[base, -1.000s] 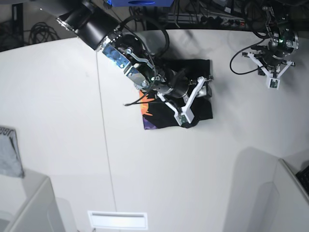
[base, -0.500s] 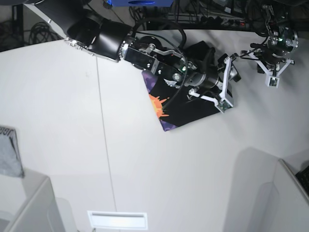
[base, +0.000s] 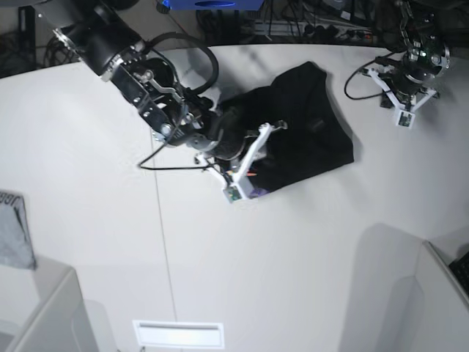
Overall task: Fold the T-shirt properly
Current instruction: 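Release the folded bundle and flatten it with both grippers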
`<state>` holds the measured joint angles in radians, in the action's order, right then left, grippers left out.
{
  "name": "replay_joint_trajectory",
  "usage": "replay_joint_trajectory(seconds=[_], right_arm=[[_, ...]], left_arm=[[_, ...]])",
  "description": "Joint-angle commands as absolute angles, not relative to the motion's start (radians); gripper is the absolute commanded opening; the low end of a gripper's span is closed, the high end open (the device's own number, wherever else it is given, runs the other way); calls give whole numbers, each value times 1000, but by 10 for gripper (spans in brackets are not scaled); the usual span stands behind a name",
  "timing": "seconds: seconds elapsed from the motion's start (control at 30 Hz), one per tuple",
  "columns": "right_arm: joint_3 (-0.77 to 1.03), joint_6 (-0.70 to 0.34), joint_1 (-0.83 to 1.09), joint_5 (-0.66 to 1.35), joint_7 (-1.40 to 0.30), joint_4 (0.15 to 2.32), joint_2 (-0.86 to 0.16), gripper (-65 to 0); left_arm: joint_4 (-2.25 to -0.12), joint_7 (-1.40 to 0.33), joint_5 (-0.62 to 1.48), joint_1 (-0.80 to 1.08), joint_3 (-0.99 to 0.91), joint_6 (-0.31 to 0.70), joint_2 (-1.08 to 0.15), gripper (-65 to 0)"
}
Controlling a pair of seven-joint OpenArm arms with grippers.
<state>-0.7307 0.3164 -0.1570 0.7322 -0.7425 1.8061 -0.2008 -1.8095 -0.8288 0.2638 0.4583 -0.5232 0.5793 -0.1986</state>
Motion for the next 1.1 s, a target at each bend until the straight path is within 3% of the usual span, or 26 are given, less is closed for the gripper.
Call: replay_joint_trajectory(seconds=[0.0, 0.03, 0.2, 0.4, 0.43, 0.6, 0.67, 0.73, 1.07], right_arm=[[-685, 306, -153, 740, -720, 1842, -206, -606], [-641, 305, -127, 743, -720, 1853, -216, -650], [-440, 302, 4, 743, -719, 1899, -231, -650], [-343, 302, 91, 740, -720, 1939, -245, -650], [-344, 302, 94, 740, -720, 1939, -254, -650], [-361, 302, 114, 743, -720, 1939, -266, -650], [-358, 302, 127, 742, -720, 1939, -266, -650], [-360, 302, 133, 742, -720, 1939, -266, -650], [-361, 302, 156, 740, -728, 1939, -280, -650]], left_arm=[[-1853, -816, 306, 473, -527, 607, -197, -650], [-1873, -816, 340, 486, -532, 622, -191, -650], [-1885, -816, 568, 492, -561, 636, -156, -650], [-1885, -816, 779, 493, -567, 636, -153, -650], [-1885, -816, 802, 493, -567, 636, -153, -617], [-1837, -816, 866, 483, -565, 636, -150, -235], [-1799, -816, 883, 464, -559, 636, -148, -122], [-1758, -816, 885, 447, -558, 636, -128, -53], [-1618, -816, 883, 375, -556, 638, -73, -33]])
